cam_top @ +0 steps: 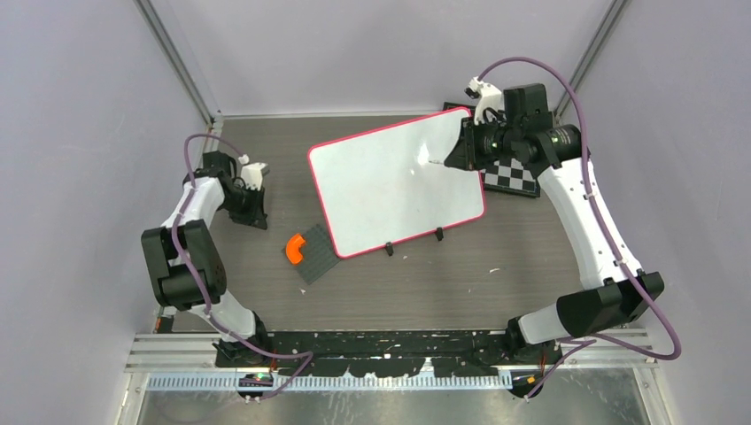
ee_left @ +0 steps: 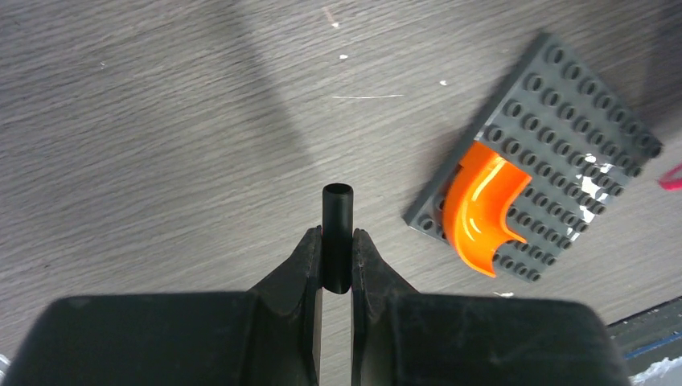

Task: Write a sentence on the whiteboard
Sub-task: Place the pen cap at the center of the board.

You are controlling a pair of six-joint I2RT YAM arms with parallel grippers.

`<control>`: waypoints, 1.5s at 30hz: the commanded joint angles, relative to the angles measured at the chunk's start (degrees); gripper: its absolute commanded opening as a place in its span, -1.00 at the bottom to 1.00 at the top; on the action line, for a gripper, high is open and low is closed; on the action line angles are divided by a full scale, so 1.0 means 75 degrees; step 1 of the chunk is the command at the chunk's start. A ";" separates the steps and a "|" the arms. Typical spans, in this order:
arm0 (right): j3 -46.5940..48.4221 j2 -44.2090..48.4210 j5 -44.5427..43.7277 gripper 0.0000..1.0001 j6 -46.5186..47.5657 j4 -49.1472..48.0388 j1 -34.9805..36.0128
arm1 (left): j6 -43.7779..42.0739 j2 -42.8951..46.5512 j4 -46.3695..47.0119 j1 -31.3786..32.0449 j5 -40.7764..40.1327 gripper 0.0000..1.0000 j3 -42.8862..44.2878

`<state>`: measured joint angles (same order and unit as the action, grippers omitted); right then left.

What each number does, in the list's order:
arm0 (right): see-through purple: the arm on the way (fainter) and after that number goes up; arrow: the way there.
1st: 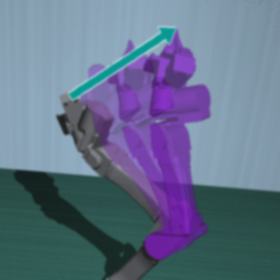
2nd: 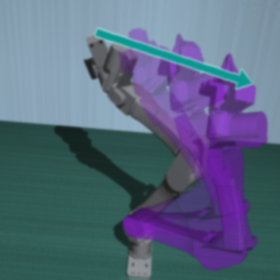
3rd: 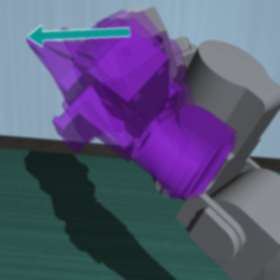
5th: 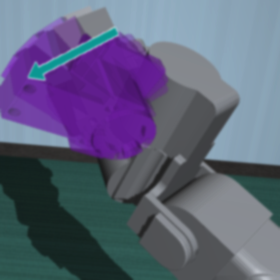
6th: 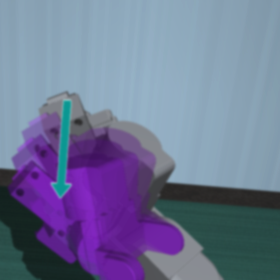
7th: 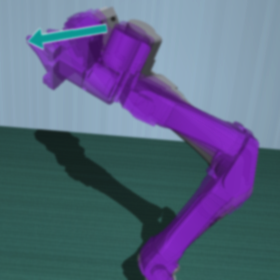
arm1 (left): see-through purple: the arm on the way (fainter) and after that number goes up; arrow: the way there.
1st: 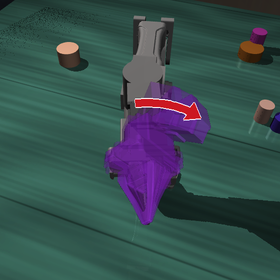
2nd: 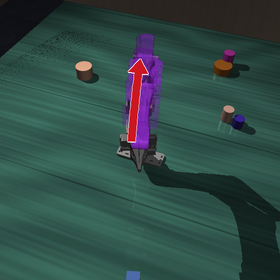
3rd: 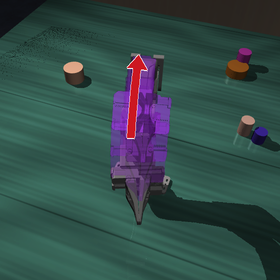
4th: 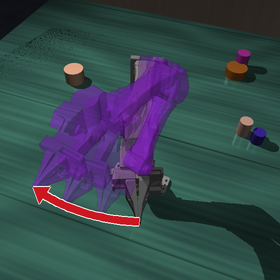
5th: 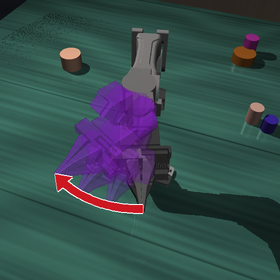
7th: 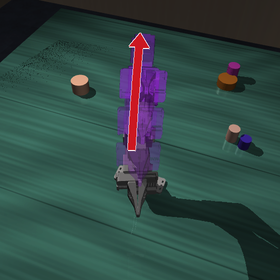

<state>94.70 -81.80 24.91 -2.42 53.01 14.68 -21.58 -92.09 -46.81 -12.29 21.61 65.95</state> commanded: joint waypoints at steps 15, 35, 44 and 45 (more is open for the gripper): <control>0.0692 0.0093 -0.0582 -0.99 0.1365 0.0248 0.0777 | 0.0091 -0.1264 0.0351 -0.0045 -0.1468 -0.94 0.0055; 0.3076 -0.1889 -0.0454 -1.00 0.1729 0.0962 0.2308 | -0.0210 -0.0525 -0.0904 -0.0047 -0.0551 0.44 0.0407; 0.3815 -0.2414 0.0237 -1.00 0.1880 0.1164 0.2471 | 0.0543 0.1135 -0.1521 -0.0042 0.1770 0.99 0.1887; 0.3897 -0.2468 0.0206 -0.99 0.1834 0.1149 0.2496 | 0.0846 0.1308 -0.1330 -0.0055 0.1960 0.99 0.1931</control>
<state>119.50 -99.50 24.73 10.90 62.43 32.73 -20.64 -87.90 -55.94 -12.29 25.45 76.95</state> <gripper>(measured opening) 0.165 0.996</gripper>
